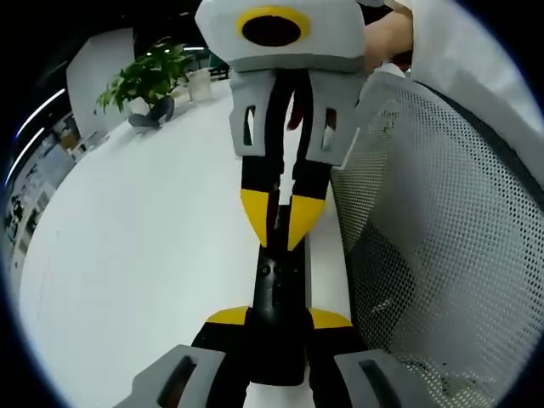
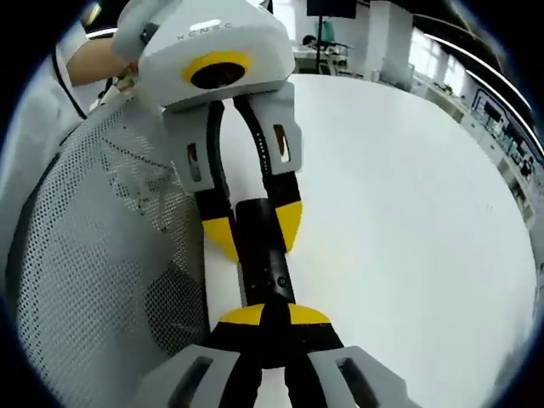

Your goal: Press the specified remote control buttons in sequence, fully releasing each button before pressing the next.

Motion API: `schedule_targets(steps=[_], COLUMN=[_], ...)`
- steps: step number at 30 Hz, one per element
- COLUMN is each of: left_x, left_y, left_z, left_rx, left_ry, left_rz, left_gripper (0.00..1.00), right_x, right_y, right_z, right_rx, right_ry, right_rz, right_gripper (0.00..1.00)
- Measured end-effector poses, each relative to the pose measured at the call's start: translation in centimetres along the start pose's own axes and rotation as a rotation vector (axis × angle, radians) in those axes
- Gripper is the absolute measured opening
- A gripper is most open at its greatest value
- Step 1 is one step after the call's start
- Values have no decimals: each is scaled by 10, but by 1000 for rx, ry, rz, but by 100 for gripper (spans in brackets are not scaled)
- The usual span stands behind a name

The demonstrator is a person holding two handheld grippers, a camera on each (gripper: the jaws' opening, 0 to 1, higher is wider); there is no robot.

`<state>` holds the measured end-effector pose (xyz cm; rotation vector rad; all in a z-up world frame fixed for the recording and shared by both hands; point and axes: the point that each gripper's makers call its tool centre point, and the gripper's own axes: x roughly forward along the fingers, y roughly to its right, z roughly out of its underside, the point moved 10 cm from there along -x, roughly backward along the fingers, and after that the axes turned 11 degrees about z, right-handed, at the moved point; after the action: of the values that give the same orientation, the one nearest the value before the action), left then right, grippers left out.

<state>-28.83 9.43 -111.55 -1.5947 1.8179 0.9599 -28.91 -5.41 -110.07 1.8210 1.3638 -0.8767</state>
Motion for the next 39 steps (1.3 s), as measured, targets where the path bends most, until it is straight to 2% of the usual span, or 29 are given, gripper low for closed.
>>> schedule_targets(steps=[2,5,10,12,13,16,21,22,23,26,29,34,39], left_x=[0,0,0,0,0,0,0,0,0,0,0,0,0], left_y=[0,1,1,1,1,2,2,2,2,2,2,3,3], left_z=[0,-1,-3,-3,-3,-3,-3,-3,-3,-3,-4,-3,-3], left_rx=[1,-1,-2,-5,-5,-3,-3,-4,-4,-4,-3,-10,-9], left_ry=[-1,-2,-7,-6,-5,-6,-1,0,0,-6,-9,1,3], left_rz=[0,-1,-1,-2,-3,-2,-2,-2,-2,-3,-2,-7,-6], left_gripper=[22,22,22,22,22,22,22,22,22,22,22,23,23], right_x=[-1,-1,0,0,-1,1,3,3,4,4,3,1,2], right_y=[1,2,4,0,-1,-4,-1,0,1,1,-2,-9,-8], right_z=[2,3,0,-1,-2,-6,-7,-7,-7,-9,-8,-3,-5], right_rx=[-44,-54,-31,-57,-134,-199,-182,-126,-105,-105,-122,-208,-276], right_ry=[37,53,42,37,35,22,3,-11,-14,-21,-10,60,60], right_rz=[-7,-22,-37,-21,-6,-14,-30,-36,-45,-43,-24,36,18], right_gripper=[5,5,4,4,4,2,2,2,2,2,2,2,0])
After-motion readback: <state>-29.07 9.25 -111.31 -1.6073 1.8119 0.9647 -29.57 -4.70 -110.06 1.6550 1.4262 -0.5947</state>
